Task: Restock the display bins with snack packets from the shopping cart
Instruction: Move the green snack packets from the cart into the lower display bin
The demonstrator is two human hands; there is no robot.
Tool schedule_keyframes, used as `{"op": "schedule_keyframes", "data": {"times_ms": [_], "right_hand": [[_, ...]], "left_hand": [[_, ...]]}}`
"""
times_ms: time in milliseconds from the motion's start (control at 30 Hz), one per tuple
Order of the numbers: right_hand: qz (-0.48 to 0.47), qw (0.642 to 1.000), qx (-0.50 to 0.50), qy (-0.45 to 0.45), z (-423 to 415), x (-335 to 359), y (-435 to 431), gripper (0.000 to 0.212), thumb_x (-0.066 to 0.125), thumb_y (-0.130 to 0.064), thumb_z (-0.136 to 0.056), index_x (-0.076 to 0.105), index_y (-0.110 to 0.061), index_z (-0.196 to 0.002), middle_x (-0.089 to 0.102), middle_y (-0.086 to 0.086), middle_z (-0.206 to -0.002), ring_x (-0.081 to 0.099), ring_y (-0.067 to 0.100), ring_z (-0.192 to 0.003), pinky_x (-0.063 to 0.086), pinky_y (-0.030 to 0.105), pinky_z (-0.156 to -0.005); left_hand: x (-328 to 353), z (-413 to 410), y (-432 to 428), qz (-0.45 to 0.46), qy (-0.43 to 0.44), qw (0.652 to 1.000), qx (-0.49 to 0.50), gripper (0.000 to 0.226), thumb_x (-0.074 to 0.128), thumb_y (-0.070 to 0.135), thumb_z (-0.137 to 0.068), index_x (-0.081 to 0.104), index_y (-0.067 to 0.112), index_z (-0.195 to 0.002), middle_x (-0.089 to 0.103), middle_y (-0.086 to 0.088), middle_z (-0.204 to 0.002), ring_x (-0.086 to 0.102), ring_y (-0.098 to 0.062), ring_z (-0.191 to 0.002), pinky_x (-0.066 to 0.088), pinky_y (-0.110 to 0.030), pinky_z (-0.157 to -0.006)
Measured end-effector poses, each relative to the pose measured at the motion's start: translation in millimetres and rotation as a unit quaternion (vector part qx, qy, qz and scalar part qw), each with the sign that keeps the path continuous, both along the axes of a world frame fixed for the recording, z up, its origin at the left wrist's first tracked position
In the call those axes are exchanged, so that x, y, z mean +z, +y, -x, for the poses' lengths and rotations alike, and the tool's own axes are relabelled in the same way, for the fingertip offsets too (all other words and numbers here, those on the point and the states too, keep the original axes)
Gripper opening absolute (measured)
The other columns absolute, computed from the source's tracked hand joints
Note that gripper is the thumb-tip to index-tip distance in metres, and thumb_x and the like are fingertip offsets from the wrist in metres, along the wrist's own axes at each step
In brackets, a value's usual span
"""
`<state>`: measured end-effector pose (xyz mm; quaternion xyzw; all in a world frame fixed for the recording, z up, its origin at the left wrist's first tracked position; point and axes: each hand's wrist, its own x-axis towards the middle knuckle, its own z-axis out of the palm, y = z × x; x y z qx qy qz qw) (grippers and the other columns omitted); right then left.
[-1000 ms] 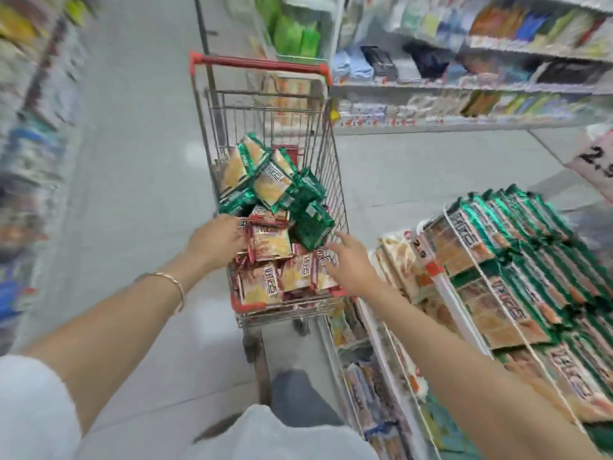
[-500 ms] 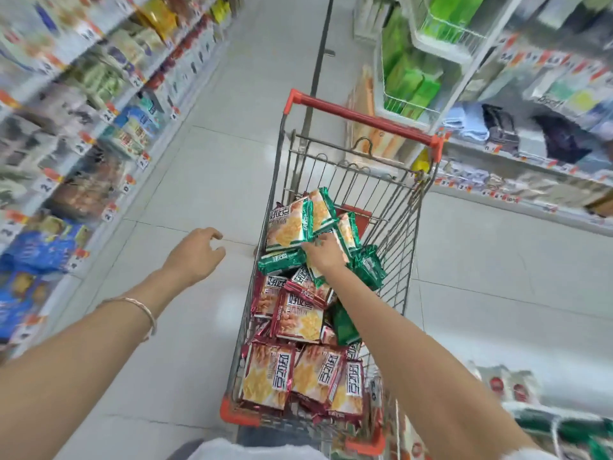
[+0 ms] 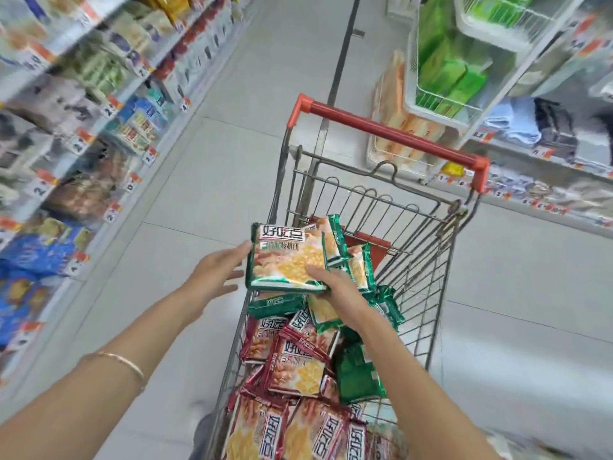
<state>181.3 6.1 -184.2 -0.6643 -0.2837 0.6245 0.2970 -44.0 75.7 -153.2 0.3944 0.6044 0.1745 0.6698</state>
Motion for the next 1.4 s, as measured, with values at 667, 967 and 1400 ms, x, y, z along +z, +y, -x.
{"op": "schedule_keyframes", "data": {"times_ms": [667, 967, 1400], "right_hand": [[-0.095, 0.950, -0.272, 0.121, 0, 8, -30, 0.073, 0.079, -0.023, -0.078, 0.042, -0.012, -0.140, 0.063, 0.004, -0.128, 0.067, 0.020, -0.106, 0.056, 0.036, -0.093], [-0.029, 0.986, -0.127, 0.102, 67, 40, -187, 0.126, 0.093, -0.050, -0.053, 0.020, -0.028, -0.154, 0.033, 0.005, -0.157, 0.036, 0.029, -0.141, 0.024, 0.057, -0.117], [-0.130, 0.834, -0.535, 0.038, 122, 108, -554, 0.026, 0.071, -0.036, -0.085, 0.068, -0.017, -0.104, 0.077, 0.002, -0.091, 0.073, 0.017, -0.077, 0.059, 0.036, -0.080]], "left_hand": [[-6, 22, -15, -0.018, -0.033, 0.991, 0.125, 0.045, 0.071, 0.020, -0.092, 0.046, 0.018, -0.129, 0.068, -0.008, -0.116, 0.070, -0.026, -0.092, 0.057, -0.038, -0.074], [8, 16, -107, -0.018, -0.053, 0.975, -0.216, 0.122, 0.058, 0.100, -0.045, 0.022, 0.049, -0.150, 0.040, 0.002, -0.156, 0.048, -0.031, -0.135, 0.037, -0.057, -0.112], [100, -74, -417, -0.031, -0.098, 0.806, -0.583, 0.108, 0.082, 0.069, -0.057, 0.035, 0.026, -0.144, 0.058, -0.006, -0.136, 0.062, -0.031, -0.115, 0.048, -0.053, -0.103]]}}
